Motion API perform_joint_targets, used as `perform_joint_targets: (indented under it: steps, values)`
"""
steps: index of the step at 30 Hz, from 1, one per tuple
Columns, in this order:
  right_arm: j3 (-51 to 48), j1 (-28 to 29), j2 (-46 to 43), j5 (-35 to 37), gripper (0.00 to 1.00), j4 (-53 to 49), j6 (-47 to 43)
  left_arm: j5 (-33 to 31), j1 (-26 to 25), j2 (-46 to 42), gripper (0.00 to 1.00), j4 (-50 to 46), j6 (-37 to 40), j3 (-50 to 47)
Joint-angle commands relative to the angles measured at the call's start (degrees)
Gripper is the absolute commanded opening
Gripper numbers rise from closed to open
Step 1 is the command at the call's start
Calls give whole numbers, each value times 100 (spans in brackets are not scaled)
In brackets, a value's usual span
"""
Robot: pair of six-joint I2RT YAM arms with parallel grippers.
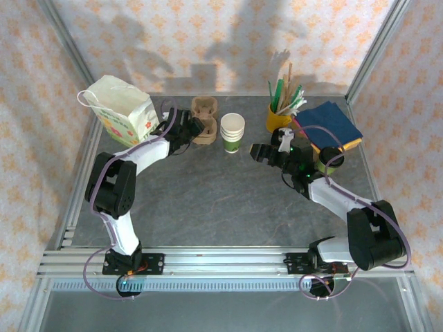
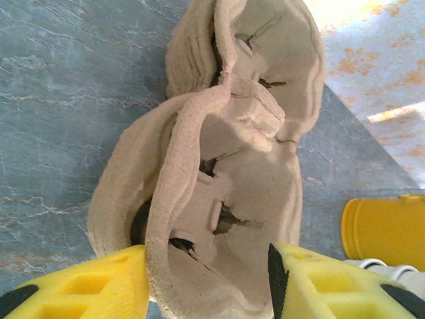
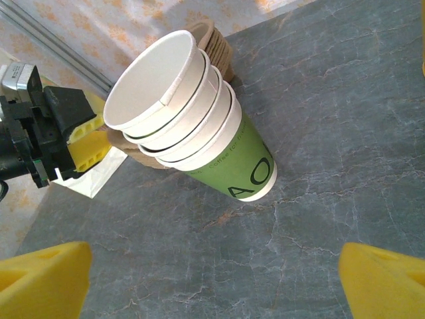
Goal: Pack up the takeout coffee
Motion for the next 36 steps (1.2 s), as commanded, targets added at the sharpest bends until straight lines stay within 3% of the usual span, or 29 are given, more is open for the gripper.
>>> perform_joint_targets:
  steps: [1, 10, 20, 36]
  values:
    - [145, 37, 24, 41, 95, -21, 5, 127, 23, -261, 46, 314, -146, -59]
    - [146, 37, 19, 80, 95, -53, -7, 35, 36, -350, 29, 433, -193, -73]
    - [163, 35, 5, 111, 94, -102, -13, -28, 44, -356, 17, 469, -185, -13]
    - [193, 41, -199, 61, 94, -63, -46, -70, 107, -980, 8, 481, 9, 75]
